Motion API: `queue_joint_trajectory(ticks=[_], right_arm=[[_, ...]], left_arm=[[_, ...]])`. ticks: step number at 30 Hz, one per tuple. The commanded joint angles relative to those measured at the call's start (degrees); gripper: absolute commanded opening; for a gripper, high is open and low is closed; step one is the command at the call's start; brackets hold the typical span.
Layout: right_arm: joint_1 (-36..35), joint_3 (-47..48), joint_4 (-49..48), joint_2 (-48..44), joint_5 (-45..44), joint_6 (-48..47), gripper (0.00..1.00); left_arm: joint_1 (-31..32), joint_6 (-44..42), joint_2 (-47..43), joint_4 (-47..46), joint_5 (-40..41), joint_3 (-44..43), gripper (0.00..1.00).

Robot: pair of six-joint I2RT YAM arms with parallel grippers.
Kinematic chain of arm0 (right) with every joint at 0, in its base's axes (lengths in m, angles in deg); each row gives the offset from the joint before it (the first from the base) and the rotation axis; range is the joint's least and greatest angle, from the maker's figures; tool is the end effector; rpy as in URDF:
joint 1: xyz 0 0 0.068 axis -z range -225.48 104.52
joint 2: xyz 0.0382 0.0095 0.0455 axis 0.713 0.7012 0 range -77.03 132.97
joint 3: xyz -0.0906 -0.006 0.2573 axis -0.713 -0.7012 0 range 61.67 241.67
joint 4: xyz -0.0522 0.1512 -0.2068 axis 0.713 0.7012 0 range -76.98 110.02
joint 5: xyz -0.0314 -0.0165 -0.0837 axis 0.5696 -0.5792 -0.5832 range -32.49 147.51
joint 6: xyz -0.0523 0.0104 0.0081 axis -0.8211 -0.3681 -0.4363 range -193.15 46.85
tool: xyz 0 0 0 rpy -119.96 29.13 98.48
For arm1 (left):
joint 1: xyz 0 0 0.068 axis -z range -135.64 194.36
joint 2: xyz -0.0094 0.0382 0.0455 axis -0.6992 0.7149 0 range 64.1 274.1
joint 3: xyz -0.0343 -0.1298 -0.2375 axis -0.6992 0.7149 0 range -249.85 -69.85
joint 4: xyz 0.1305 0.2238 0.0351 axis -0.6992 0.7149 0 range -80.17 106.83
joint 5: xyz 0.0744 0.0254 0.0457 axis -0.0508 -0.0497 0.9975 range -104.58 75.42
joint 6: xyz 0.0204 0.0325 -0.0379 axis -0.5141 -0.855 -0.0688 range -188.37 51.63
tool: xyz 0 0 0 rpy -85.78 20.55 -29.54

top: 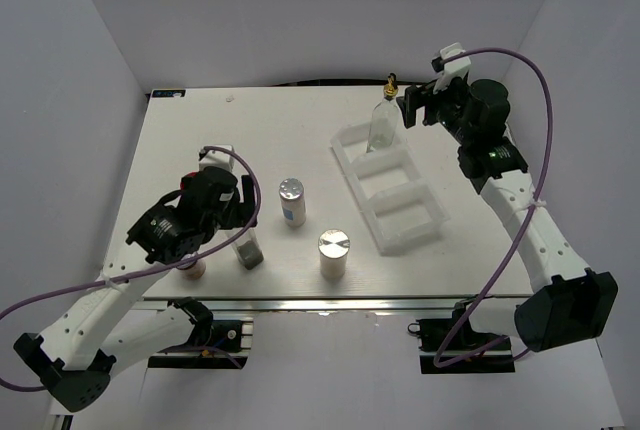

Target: Organize the condiment bottles

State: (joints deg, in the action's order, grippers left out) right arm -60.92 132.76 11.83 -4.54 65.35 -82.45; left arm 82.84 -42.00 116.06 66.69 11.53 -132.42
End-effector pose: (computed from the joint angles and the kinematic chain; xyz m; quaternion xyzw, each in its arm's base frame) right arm 0.2842 0.0835 0.4189 -0.1985 0.6799 0.0861 0.7006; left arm 0.1353 -0.0876 0.3489 0.0117 0.9079 -0.0177 0.4187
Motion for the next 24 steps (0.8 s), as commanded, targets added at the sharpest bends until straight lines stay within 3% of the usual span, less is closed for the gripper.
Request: queue_joint_trajectory(ticks=[1,5,6,8,12,15,19,24], right_arm=[[0.15,-0.16,-1.18,0.98,-1.59,-2.56,0.89],[0.15,-0.34,-1.71,1.78,-1.25,-3.09,0.89],[0.15,-0.34,-1.71,1.95,-1.16,-3.18,0.89],[0.15,-0.07,-1.54,2.48,-1.16,-3.44,0.89],[0.15,-0.16,-1.53,2.75,-1.68,-3.88,0.89],[0.15,-0.6,-1.97,2.4,-2.65,-4.32,0.9],[0.15,-2.27,-4.87,-0.14,-9.56,-2.04,0.89],[0.15,-5.43,-7.77,-5.5,-14.25,-1.16,0.9]], left_arm=[[0.19,-1.94,-0.82,-0.27,-0.98,1.75,0.98],[0.28,-2.37,0.24,-0.96,-0.27,2.45,0.85],[0.28,-2.46,0.24,-1.31,-0.53,2.62,0.76],[0.28,-2.81,-0.28,-2.01,-0.88,2.97,0.69],[0.28,-2.64,-1.69,-4.04,-1.24,3.33,0.37],[0.19,-2.2,-1.78,-4.74,-1.76,3.15,0.28],[0.19,-1.59,-0.64,-5.27,-1.15,1.92,0.0],[0.28,0.61,1.64,-5.71,5.96,-3.77,0.0]])
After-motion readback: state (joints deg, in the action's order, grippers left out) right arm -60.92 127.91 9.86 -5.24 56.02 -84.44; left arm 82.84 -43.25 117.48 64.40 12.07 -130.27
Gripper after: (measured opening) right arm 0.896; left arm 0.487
